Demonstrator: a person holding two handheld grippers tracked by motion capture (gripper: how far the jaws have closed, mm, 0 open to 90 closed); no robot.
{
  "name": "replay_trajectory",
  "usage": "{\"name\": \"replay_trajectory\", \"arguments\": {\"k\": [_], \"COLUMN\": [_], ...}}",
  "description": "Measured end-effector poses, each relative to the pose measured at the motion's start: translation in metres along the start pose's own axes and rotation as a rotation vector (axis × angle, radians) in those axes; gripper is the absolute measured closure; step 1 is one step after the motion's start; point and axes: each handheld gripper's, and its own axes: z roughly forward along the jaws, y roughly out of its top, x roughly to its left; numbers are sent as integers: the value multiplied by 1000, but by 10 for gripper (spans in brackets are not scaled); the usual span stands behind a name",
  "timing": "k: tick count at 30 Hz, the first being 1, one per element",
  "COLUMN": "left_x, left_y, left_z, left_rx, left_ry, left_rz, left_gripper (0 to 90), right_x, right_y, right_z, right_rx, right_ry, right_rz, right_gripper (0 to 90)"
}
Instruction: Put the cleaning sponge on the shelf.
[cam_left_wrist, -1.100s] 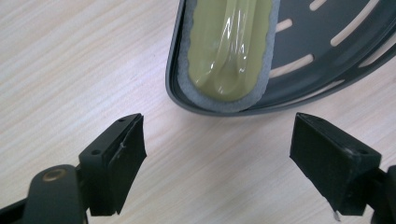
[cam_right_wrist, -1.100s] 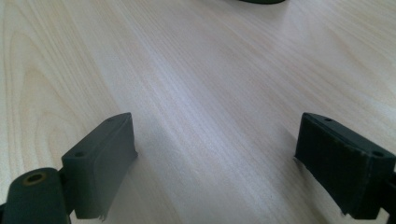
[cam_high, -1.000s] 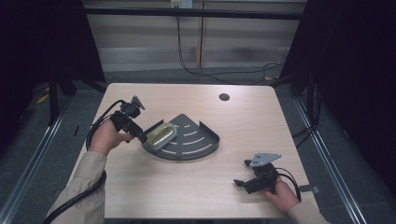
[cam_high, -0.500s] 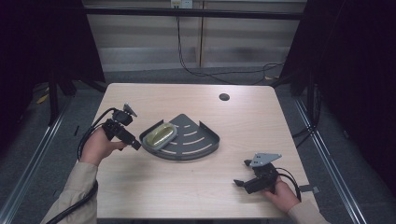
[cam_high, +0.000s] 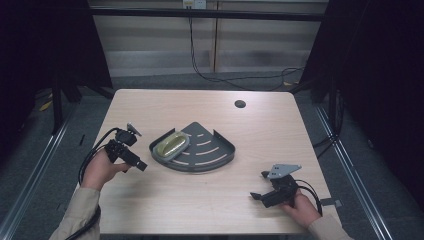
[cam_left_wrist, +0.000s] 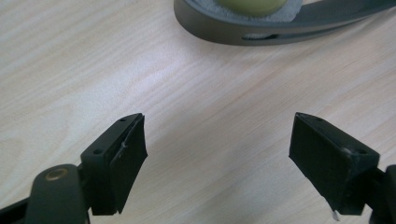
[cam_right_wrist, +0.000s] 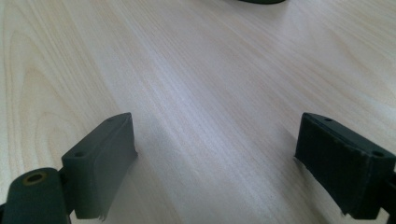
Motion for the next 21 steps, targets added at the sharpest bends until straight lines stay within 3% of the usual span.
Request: {"name": "replay_trajectory", "arguments": {"k": [13,21], "left_x": [3,2], "left_y": [-21,-30], "left_z": [19,31], "left_rx": [-25,-28], "left_ry": [-10,-14], "left_rz": [-23,9], "left_gripper": [189,184], "right_x": [0,0], "right_y": [0,0], "right_z": [0,0], "right_rx": [0,0], "right_ry": [0,0], "right_rz": [0,0], "right_gripper": [114,114]}}
